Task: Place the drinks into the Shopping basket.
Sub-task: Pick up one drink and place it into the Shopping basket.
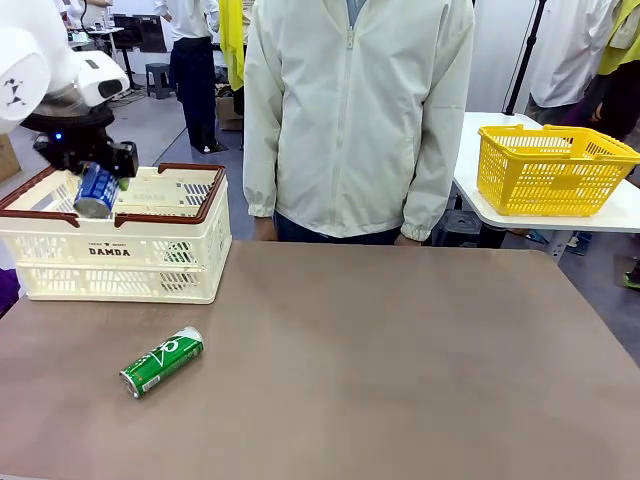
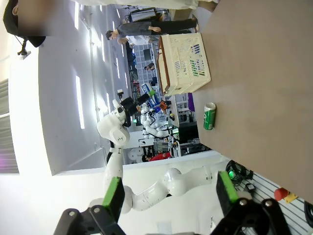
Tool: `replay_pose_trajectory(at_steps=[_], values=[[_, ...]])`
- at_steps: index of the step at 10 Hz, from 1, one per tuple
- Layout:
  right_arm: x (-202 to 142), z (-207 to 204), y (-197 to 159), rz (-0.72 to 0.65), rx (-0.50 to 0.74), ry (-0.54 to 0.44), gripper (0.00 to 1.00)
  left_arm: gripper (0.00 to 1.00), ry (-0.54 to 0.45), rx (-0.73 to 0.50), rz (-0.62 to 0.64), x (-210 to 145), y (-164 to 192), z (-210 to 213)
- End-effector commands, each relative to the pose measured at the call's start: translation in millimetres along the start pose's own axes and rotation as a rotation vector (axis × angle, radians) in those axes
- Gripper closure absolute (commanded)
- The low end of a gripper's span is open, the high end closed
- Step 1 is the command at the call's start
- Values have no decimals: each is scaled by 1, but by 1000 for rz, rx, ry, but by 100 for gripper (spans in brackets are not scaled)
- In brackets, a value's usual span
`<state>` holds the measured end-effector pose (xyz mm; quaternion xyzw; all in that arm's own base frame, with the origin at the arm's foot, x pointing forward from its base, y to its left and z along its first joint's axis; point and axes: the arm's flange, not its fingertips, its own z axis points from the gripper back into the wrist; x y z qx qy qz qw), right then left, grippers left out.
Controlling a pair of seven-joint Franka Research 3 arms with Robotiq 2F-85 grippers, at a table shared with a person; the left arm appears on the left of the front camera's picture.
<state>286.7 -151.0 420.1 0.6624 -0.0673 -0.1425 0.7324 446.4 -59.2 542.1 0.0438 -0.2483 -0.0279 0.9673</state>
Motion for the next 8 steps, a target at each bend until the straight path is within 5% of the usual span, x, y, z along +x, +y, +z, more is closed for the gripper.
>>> replay_pose_trajectory(at_steps=[1,8], values=[[-3,2,1,14,0,9,0,100,-3,-73,-90,59,31,-32],[-3,2,1,14,0,9,0,100,161,-96,35,57,42,-139]])
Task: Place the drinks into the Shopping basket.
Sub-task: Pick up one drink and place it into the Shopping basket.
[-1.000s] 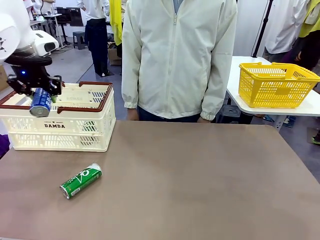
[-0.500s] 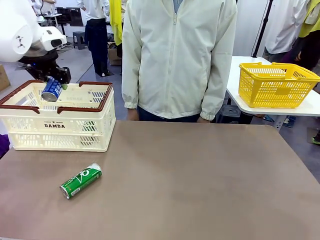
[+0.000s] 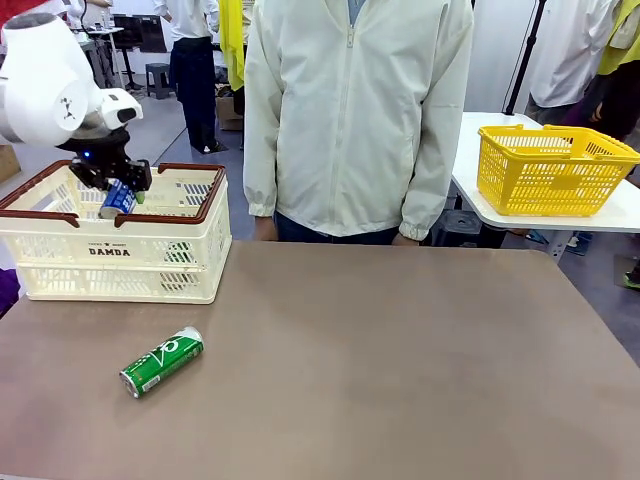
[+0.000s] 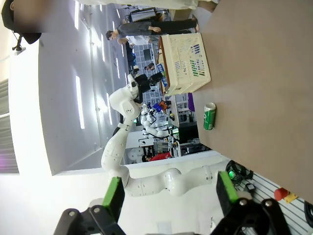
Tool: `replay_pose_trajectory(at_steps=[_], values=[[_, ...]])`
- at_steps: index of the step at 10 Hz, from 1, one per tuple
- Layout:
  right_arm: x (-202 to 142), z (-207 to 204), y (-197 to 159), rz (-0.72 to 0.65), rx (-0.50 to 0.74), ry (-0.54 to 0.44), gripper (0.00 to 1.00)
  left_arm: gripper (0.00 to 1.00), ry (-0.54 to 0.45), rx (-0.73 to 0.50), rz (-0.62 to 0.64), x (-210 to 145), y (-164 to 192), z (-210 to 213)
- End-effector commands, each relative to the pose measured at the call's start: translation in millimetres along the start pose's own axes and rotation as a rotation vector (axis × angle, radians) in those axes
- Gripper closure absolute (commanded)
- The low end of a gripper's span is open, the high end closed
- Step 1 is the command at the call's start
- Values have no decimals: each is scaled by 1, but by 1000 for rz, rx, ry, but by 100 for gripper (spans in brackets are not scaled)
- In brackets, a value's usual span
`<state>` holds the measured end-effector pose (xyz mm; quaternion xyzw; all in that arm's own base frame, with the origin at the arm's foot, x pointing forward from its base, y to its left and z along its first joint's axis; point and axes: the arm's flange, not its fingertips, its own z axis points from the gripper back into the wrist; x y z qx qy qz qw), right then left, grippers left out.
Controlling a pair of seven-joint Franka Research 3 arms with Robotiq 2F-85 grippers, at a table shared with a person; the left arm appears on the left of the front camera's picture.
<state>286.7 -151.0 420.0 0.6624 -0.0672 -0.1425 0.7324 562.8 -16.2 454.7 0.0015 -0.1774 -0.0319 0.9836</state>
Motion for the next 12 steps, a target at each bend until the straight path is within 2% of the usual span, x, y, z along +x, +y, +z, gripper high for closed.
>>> replay_pose_trajectory(at_steps=[1,3,7,8,9,10,12], values=[[-3,2,1,14,0,9,0,100,24,4,38,-2,5,-17],[-3,2,1,14,0,9,0,100,2,6,34,-1,2,-39],[-3,2,1,14,0,9,0,100,104,6,65,11,0,-79],[-3,2,1,14,0,9,0,83,103,-1,67,12,0,-80],[-3,2,1,14,0,9,0,24,107,-4,70,12,0,-80],[-3,2,1,14,0,9,0,0,118,1,72,13,-1,-81],[-3,2,1,14,0,9,0,0,114,1,80,13,-2,-75]])
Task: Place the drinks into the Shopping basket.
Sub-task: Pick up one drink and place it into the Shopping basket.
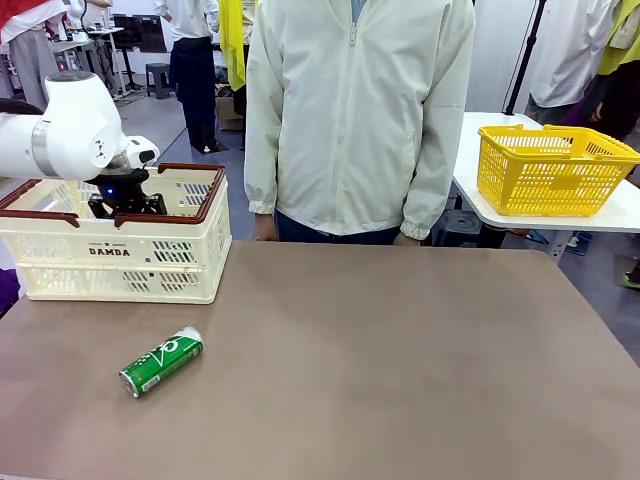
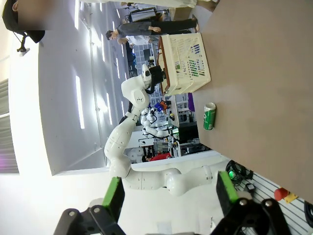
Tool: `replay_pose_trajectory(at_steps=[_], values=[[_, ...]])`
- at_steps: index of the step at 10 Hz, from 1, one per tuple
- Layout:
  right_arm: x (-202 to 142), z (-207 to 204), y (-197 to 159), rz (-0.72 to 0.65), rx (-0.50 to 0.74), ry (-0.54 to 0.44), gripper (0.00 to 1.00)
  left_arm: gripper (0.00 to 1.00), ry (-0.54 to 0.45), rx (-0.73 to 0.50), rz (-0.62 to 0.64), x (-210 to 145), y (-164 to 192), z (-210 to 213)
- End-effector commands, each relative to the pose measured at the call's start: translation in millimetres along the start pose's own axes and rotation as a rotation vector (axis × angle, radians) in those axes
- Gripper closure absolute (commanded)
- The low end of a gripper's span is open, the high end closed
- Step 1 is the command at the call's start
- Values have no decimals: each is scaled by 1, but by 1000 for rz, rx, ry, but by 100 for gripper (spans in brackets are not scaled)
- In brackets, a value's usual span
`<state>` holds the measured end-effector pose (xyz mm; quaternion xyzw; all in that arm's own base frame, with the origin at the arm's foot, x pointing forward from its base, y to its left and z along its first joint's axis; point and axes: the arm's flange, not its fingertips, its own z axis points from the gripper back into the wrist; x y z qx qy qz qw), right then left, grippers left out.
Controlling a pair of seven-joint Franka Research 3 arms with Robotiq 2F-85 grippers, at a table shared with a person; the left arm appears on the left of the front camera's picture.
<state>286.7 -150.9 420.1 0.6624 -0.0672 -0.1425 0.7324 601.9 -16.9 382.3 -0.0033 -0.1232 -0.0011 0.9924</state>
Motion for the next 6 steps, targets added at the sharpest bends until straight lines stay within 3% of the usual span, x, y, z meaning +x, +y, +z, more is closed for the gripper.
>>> replay_pose_trajectory(at_steps=[1,2,4,6], values=[[-3,2,1,14,0,9,0,0,3,3,15,1,-5,14],[-3,2,1,14,0,9,0,0,-7,-20,9,-2,-10,27],[-3,2,1,14,0,9,0,0,-65,-111,75,-18,-9,95],[-3,2,1,14,0,9,0,0,-15,-261,121,-31,14,161]])
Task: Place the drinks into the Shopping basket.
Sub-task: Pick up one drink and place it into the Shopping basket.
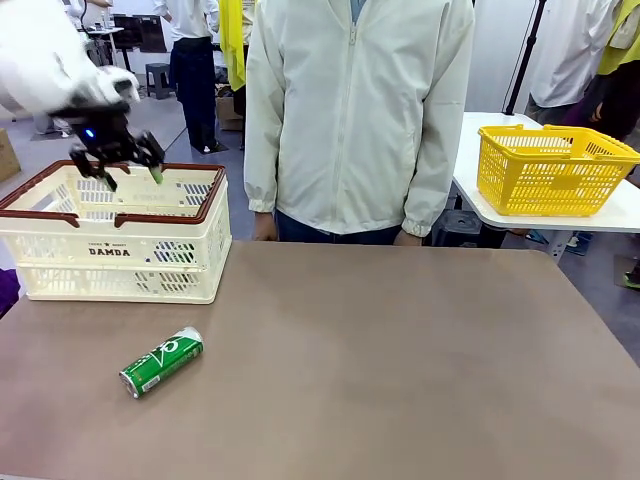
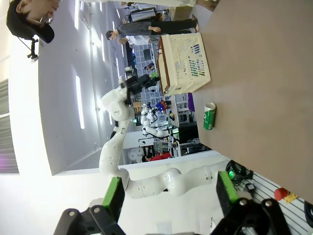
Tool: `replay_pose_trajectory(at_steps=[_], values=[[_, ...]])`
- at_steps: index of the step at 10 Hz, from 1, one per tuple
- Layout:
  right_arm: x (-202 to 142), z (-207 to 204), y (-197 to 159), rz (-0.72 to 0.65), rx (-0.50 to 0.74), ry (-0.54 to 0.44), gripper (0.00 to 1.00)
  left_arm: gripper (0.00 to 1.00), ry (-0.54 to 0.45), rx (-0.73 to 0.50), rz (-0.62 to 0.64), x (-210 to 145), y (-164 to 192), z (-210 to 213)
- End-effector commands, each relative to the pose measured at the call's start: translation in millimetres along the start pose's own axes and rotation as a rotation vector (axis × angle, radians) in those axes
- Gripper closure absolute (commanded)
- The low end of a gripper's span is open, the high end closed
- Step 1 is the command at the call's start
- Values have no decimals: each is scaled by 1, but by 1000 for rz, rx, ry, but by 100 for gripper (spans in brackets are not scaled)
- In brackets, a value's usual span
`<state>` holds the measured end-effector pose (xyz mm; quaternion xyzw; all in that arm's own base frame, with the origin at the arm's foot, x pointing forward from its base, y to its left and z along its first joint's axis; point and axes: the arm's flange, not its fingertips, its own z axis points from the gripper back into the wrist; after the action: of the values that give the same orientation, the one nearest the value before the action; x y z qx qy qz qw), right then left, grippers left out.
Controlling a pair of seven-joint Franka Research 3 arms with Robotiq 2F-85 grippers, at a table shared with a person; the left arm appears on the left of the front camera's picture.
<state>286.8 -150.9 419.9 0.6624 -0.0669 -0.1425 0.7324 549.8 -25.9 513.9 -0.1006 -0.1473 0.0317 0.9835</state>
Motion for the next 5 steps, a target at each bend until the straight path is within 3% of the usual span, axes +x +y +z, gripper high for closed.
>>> replay_pose_trajectory(at_steps=[1,4,5], values=[[-3,2,1,15,0,9,0,0,39,-229,94,-16,32,49],[-3,2,1,15,0,9,0,0,124,-781,-24,-41,110,69],[-3,2,1,15,0,9,0,0,109,-923,-44,-46,140,63]])
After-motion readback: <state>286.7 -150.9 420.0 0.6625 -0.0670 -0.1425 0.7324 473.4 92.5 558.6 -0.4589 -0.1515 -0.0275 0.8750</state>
